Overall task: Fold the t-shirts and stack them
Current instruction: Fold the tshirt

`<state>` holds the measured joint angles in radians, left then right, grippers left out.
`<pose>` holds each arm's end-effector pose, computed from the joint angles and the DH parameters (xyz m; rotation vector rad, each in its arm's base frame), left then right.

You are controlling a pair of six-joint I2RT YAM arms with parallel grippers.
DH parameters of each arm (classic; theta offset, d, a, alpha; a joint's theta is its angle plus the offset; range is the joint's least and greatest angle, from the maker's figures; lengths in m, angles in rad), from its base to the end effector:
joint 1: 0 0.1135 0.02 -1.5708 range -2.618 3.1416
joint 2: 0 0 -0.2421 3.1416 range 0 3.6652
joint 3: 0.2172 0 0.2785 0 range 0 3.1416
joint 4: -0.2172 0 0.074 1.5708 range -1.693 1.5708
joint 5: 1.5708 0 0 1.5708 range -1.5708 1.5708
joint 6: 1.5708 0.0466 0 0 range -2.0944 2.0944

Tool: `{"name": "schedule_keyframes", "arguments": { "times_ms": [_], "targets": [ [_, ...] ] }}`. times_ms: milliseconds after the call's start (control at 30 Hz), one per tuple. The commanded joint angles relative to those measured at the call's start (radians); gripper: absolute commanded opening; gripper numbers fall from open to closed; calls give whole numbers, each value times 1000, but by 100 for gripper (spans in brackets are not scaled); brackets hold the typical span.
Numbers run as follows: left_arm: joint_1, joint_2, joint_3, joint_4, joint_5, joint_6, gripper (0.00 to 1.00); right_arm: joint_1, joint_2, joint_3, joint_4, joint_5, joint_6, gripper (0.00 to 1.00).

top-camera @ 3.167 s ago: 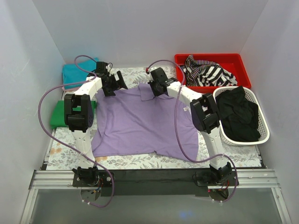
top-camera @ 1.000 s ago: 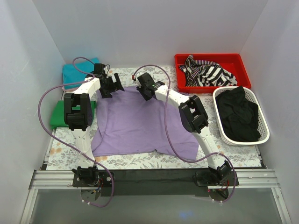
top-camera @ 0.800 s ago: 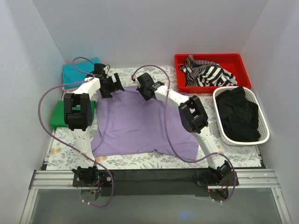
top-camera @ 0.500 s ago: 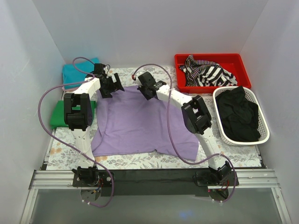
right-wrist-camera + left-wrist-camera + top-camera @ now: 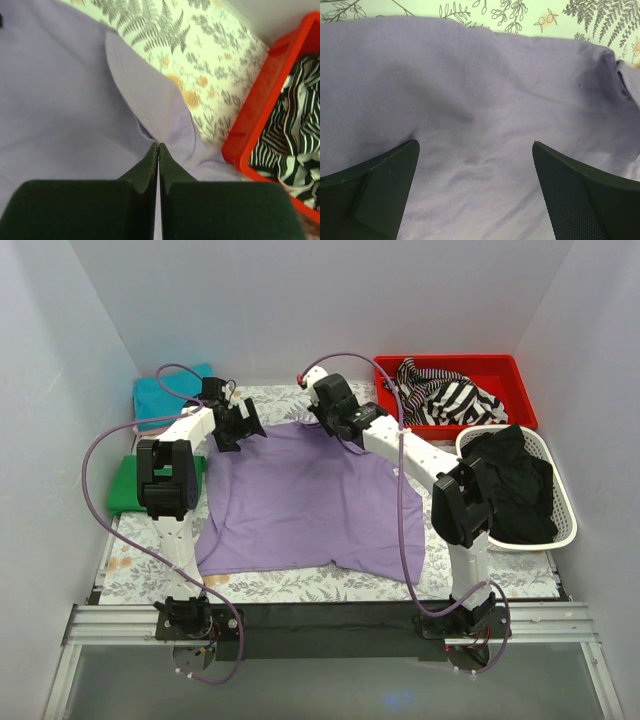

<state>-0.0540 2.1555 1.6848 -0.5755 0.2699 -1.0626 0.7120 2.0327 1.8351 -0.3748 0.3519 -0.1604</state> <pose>0.4814 -0.0385 0.1426 -1.2414 2.4569 -0.7081 0.3930 0.3180 0.2719 -0.7010 1.9844 -0.0473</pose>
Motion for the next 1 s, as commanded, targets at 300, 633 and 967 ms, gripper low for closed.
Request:
{"name": "schedule_keyframes", "arguments": {
  "times_ms": [300,633,967],
  "targets": [
    [39,-66,-17,0,-1,3,96,-101,-239,-220,-13,179,93,1],
    [42,-56,-16,0,17,4,96,-138,-377,-321,-10,194,91,1],
    [89,-89,-37,28,-57,-34,97,-140,-477,-468,-33,217,133,1]
  ]
}}
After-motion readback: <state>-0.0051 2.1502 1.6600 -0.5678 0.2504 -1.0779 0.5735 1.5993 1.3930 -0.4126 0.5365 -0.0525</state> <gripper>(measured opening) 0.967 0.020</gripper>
